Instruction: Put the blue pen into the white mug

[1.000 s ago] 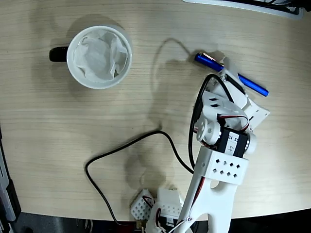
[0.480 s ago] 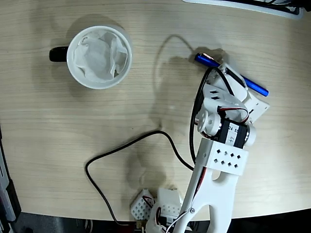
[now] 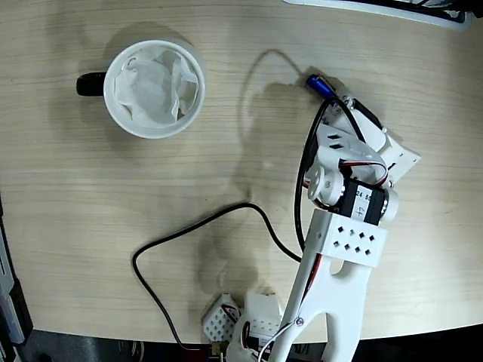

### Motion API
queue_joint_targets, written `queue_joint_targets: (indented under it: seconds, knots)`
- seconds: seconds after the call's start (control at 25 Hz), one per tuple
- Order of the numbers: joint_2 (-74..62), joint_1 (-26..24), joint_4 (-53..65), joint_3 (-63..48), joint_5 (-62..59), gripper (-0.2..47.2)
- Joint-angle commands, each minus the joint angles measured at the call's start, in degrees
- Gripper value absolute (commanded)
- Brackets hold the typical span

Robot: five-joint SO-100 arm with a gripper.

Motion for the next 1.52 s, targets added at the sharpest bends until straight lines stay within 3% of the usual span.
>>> queue_joint_targets:
  seconds: [0.0,0.68,1.48]
  knots:
    - [0.62,0.26,0.53,-0.44,1.05,0.4]
    - [10.72,-0.44,0.70,-0.44,3.69,0.1]
    - [28.12,-11.95,0.53,2.81,11.95,0.0]
